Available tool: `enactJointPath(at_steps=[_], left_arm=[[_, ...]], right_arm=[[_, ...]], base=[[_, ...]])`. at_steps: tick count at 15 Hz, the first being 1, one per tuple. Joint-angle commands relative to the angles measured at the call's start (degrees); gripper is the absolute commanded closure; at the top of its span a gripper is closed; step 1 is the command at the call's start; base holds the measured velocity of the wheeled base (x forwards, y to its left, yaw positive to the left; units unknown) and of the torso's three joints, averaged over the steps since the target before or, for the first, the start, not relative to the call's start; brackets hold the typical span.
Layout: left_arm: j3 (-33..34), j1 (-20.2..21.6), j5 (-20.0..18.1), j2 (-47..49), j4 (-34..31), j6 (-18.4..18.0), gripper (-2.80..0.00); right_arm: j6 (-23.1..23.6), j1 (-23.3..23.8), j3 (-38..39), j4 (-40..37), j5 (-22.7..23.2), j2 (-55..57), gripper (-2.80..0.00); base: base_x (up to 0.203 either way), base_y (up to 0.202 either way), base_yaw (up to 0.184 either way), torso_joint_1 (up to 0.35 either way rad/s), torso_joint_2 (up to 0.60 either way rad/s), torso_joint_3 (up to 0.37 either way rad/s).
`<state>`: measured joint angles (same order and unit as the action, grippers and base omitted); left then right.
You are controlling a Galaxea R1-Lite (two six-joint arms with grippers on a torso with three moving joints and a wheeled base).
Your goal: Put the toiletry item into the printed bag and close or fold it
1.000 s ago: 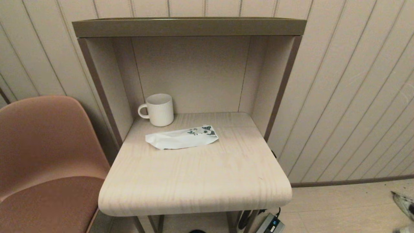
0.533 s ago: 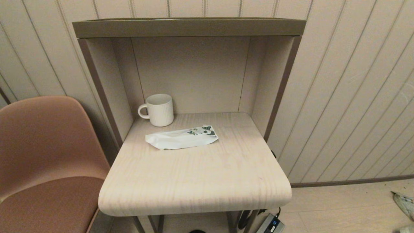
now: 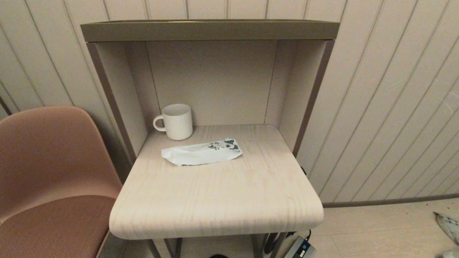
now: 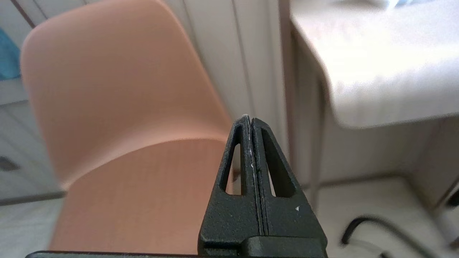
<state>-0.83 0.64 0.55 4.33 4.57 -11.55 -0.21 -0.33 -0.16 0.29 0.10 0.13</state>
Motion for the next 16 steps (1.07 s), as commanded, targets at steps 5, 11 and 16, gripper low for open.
enactJointPath(at_steps=[5, 11, 16], left_arm=[[-0.80, -0.50, -4.63, -4.25, -1.99, 6.36, 0.00], [-0.76, -0.47, -21.14, -4.25, -2.40, 2.83, 0.00], [-0.56, -0.52, -5.29, -4.31, -2.41, 9.19, 0.00]], right_arm=[[-1.25, -0.07, 0.16, -0.34, -0.15, 0.13, 0.00], [-1.37, -0.11, 0.16, -0.29, -0.27, 0.13, 0.00], [-1.55, -0.05, 0.16, -0.29, -0.27, 0.13, 0.00]], base=[[0.000, 0.000, 0.000, 0.000, 0.00, 0.000], [0.000, 0.000, 0.000, 0.000, 0.00, 0.000], [0.000, 0.000, 0.000, 0.000, 0.00, 0.000]])
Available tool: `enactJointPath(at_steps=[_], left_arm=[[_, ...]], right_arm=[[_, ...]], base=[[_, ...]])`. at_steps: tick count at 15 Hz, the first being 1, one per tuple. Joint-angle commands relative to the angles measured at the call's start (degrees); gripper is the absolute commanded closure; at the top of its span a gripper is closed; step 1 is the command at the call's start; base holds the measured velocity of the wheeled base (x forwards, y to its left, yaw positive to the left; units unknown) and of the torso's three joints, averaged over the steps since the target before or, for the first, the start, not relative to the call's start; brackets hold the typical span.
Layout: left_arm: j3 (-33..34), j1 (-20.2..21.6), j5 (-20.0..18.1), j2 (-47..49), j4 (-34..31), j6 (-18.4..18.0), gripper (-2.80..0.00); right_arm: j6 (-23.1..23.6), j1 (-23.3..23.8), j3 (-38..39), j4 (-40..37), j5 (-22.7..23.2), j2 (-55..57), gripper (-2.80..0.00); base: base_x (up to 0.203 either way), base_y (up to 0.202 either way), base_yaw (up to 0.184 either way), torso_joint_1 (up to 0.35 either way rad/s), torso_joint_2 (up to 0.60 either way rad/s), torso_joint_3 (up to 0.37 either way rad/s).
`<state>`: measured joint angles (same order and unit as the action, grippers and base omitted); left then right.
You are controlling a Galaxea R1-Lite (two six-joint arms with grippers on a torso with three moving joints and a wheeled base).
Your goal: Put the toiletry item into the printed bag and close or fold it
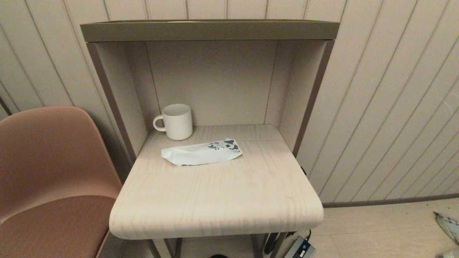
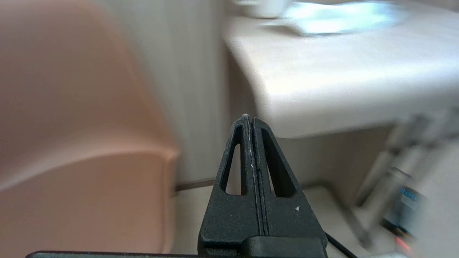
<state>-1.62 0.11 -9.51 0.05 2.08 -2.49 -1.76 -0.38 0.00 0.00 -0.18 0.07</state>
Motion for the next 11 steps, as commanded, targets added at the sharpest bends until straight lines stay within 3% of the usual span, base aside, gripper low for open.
enactJointPath(at_steps=[1, 2, 4, 7, 11], left_arm=[[1.08, 0.04, 9.73, 0.01, 0.63, 0.12, 0.00], [1.36, 0.02, 10.30, 0.02, 1.57, -0.23, 0.00], [1.62, -0.02, 7.67, 0.13, 2.66, -3.49, 0.00], [1.62, -0.02, 8.10, 0.06, 2.86, -0.98, 0.00], [1.62, -0.02, 8.28, 0.03, 2.84, -0.48, 0.00]], right_arm=[[0.00, 0.03, 0.00, 0.00, 0.01, 0.19, 0.00], [0.00, -0.06, 0.00, 0.00, 0.01, 0.19, 0.00], [0.00, 0.03, 0.00, 0.00, 0.01, 0.19, 0.00], [-0.27, 0.00, 0.00, -0.09, 0.15, 0.19, 0.00], [-0.35, -0.06, 0.00, -0.09, 0.01, 0.19, 0.00]], base=[[0.000, 0.000, 0.000, 0.000, 0.00, 0.000], [0.000, 0.000, 0.000, 0.000, 0.00, 0.000], [0.000, 0.000, 0.000, 0.000, 0.00, 0.000], [0.000, 0.000, 0.000, 0.000, 0.00, 0.000], [0.000, 0.000, 0.000, 0.000, 0.00, 0.000]])
